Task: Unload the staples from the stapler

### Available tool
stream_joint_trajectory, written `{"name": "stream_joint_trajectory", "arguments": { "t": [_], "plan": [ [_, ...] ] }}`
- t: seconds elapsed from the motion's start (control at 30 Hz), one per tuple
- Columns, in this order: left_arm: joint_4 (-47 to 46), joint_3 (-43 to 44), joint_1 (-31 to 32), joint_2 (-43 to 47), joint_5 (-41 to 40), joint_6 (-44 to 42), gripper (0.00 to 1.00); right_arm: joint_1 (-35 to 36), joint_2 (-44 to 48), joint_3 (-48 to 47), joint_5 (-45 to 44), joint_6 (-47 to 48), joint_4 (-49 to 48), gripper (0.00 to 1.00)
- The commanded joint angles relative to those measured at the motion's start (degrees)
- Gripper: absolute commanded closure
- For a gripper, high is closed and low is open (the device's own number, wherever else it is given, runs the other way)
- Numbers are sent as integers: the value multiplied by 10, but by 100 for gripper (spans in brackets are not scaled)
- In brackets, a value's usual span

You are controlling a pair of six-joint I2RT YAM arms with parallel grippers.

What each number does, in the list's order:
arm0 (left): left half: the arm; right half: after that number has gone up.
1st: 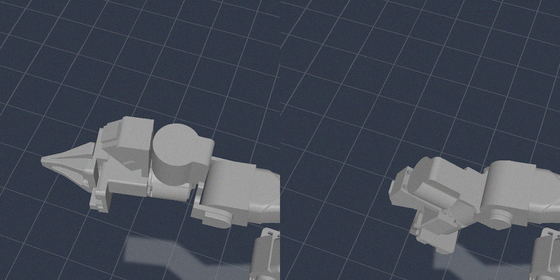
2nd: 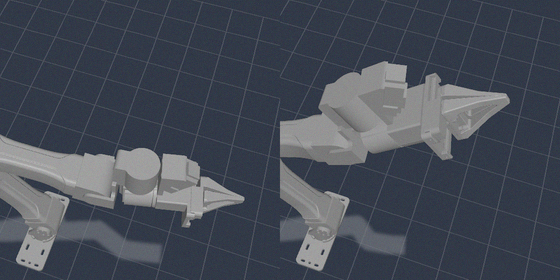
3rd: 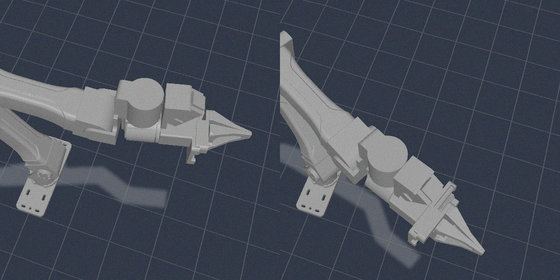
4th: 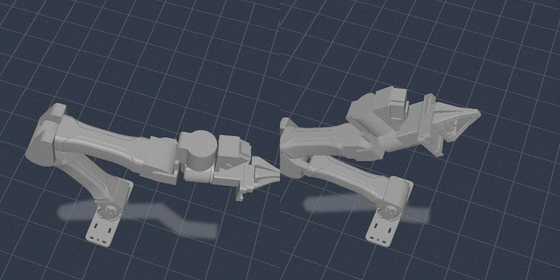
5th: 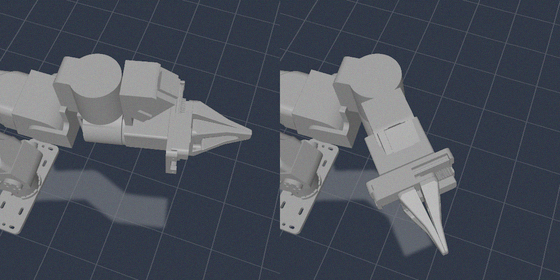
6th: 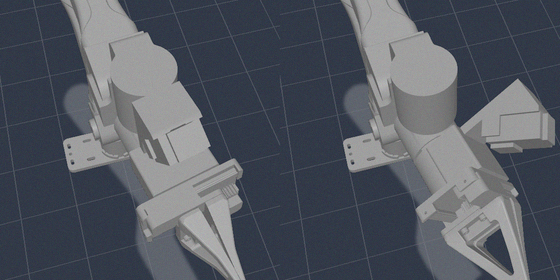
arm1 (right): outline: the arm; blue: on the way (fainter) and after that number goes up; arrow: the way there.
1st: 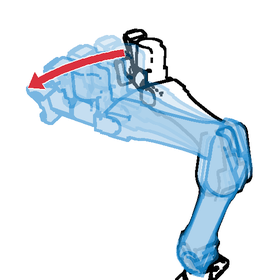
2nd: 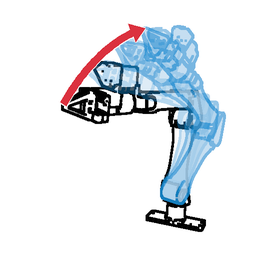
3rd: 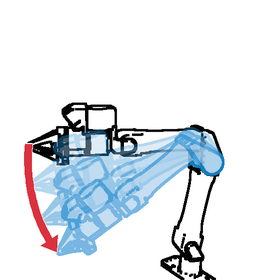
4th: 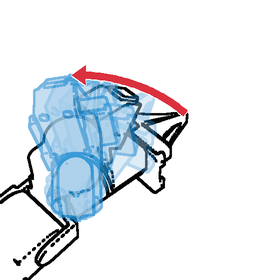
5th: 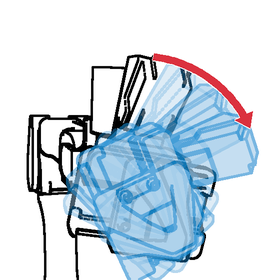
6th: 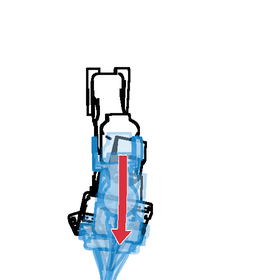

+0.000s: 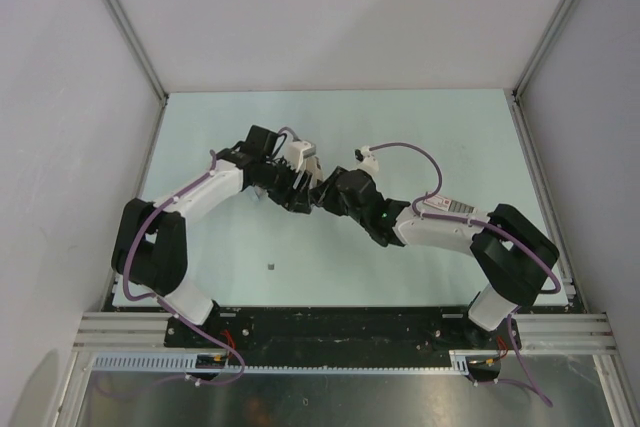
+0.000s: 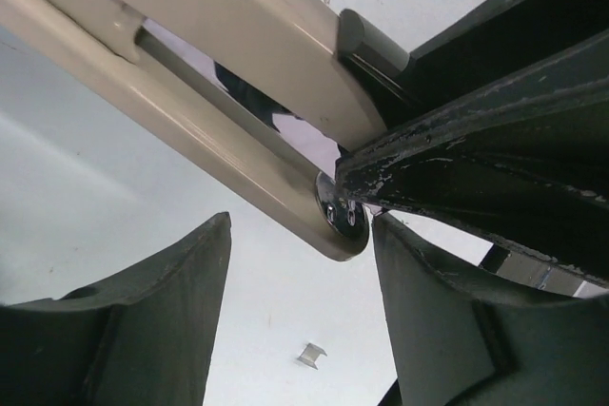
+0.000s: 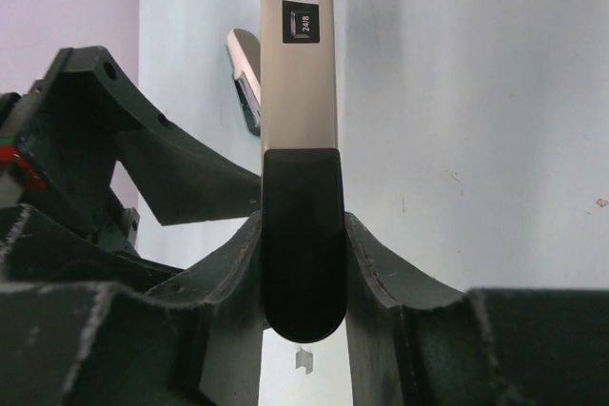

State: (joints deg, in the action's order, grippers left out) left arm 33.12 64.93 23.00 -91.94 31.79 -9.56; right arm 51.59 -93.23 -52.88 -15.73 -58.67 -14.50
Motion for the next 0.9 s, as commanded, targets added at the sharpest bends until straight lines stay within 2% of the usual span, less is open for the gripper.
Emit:
{"name": "stream_joint_trajectory", "arguments": {
  "t": [0.0, 0.1, 0.17, 0.43, 0.53, 0.63, 0.87],
  "plan": [
    [-8, -9, 0, 17, 42, -57, 35, 5, 33, -4, -6, -18, -85, 100],
    [-8, -11, 0, 23, 43, -69, 38, 6, 29, -2, 2, -21, -89, 100],
    [-8, -10, 0, 23, 42, -73, 45, 6, 28, 0, 7, -22, -94, 100],
    [-8, 4, -10, 16, 44, -89, 78, 5, 27, 6, 52, -26, -100, 100],
    [-8, -1, -11, 21, 34, -106, 96, 1, 30, 18, 73, -28, -111, 100],
    [-8, -11, -10, 30, 18, -133, 99, -4, 30, 28, 92, -21, -121, 100],
    [-8, -21, -9, 43, -44, -176, 100, -16, 26, 38, 121, 21, -107, 100]
  ]
}}
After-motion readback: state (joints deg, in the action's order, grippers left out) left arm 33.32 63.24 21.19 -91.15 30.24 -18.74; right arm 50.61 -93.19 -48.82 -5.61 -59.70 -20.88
